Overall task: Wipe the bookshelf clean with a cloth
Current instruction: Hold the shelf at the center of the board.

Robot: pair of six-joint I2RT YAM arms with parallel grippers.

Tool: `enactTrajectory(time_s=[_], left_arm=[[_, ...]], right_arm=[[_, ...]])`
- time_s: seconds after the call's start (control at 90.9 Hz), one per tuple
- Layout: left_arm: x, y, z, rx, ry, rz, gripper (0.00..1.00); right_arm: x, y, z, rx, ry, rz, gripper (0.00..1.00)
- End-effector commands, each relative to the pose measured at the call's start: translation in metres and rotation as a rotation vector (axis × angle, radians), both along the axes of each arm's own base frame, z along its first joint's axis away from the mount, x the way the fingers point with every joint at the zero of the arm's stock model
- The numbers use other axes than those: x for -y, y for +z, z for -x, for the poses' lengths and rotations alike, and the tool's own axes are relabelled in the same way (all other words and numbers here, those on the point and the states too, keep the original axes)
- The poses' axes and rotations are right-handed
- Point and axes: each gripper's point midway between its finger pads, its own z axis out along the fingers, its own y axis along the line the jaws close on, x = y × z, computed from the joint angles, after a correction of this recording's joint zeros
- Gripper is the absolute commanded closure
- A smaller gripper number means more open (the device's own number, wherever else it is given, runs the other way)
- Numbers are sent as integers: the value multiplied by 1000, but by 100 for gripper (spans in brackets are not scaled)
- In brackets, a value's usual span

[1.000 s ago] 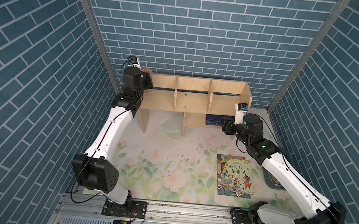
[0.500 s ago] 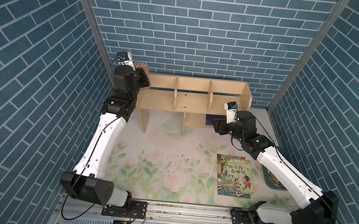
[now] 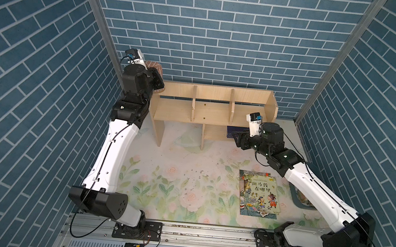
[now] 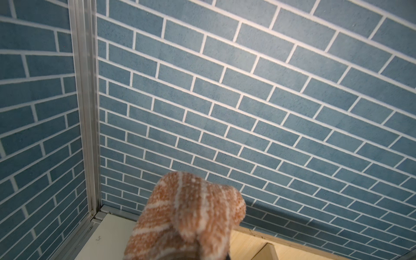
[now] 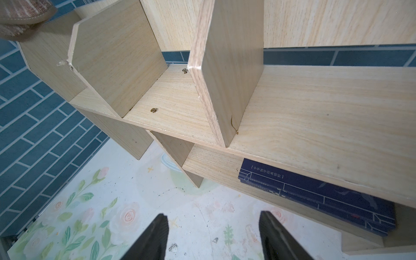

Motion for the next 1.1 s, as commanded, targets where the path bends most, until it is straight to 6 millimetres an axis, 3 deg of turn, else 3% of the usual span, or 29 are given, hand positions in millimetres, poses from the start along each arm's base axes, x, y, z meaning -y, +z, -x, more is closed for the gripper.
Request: enactTrajectory(time_s=[0.0,0.253,0.539,0.682,0.869,0.968,1.089], left_arm=[[12,3,-13,-5,-57,-24,100],[26,-1,-44,-19,-114,-45,100],[46,-38,-60,-16,-180,2,100],[41,-60,-63,-57,-141,-5,100],[80,-62,-66,-41,-261,-37,100],[58,-56,-68,-42,-174,-45,100],[5,-54,-65,-66,-19,-28,100]], right_arm=[[2,9,-1,41,1,9,33],[7,24,-14,63,-70,-12,33],[7,27,-16,64,-112,-91,35],[1,34,-16,60,-128,-88,35],[-10,31,-15,46,-146,-43,36],[-12,32,-14,45,-159,-26,36],[-12,35,-10,46,-158,-33,36]])
